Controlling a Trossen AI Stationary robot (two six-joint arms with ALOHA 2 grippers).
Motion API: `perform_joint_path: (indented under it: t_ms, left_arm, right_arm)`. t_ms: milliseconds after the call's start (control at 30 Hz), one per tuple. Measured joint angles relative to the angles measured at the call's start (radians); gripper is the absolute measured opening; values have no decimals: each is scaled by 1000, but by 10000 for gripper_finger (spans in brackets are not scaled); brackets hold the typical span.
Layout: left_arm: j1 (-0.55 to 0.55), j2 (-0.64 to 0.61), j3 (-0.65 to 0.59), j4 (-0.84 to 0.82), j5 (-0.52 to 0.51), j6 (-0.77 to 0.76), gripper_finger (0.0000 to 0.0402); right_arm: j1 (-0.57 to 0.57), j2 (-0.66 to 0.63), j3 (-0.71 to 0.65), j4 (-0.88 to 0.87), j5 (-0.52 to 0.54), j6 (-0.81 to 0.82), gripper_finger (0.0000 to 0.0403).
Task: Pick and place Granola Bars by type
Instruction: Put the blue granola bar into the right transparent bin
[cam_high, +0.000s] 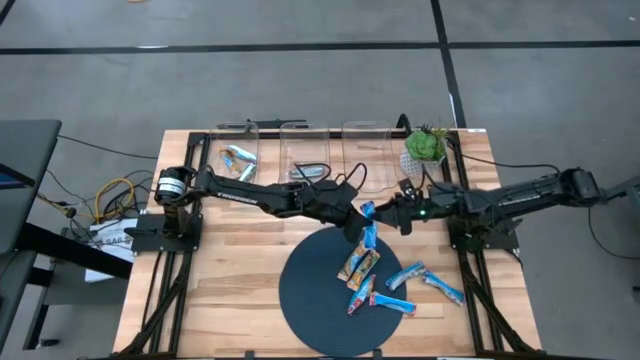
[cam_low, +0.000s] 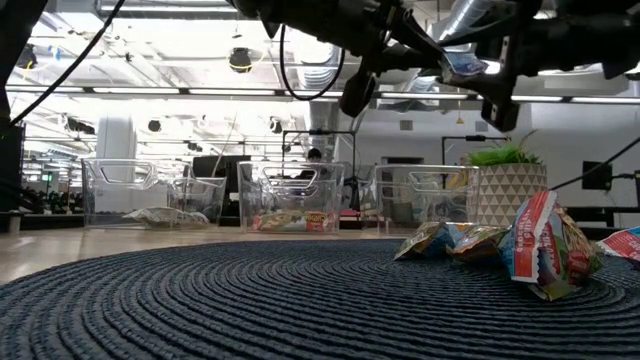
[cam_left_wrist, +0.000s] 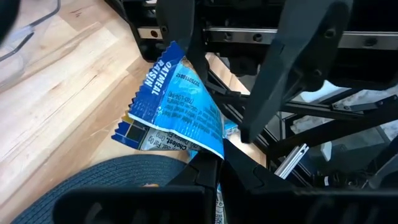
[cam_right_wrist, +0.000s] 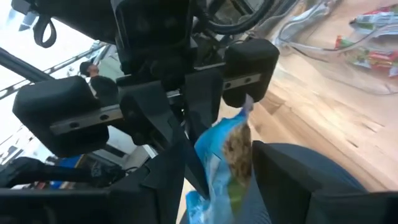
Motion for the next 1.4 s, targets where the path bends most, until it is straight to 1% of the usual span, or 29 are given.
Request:
perform_joint_path:
  t_ms: [100,233,400,500,567,633,700,867,1000,1100,1233,1400]
  left_arm:
    - [0,0,0,-2,0,2,0]
    - [0,0,0,-6,1,3,0]
    - [0,0,0,-6,17,3,0]
    - [5,0,0,-6,43,16,1]
    - [6,0,0,-8,42,18,8]
    - [9,0,0,-10,43,17,23]
    - [13,0,0,-21,50,8,47]
    - [30,0,0,-110,63,-10,128]
    - [51,0,0,-190,118,-13,191]
    - [67,0,0,-257,176,-17,226]
    - [76,0,0,-352,212,-4,252]
    - [77,0,-1,-429,215,51,261]
  right_arm:
    - [-15,17,15,-1,-35,0,157]
    - [-26,30,17,-1,-64,7,115]
    - [-23,30,17,0,-66,7,66]
    - [-24,30,17,0,-67,5,53]
    - [-24,30,17,0,-67,1,50]
    - [-24,30,17,-1,-67,-1,49]
    - [-26,30,17,-1,-67,-13,49]
    - [-54,29,17,-8,-67,-29,48]
    - [-100,29,17,-18,-67,-64,48]
    - [-152,29,17,-23,-67,-95,48]
    - [-238,29,17,-24,-67,-139,48]
    - [-355,29,17,-24,-64,-166,48]
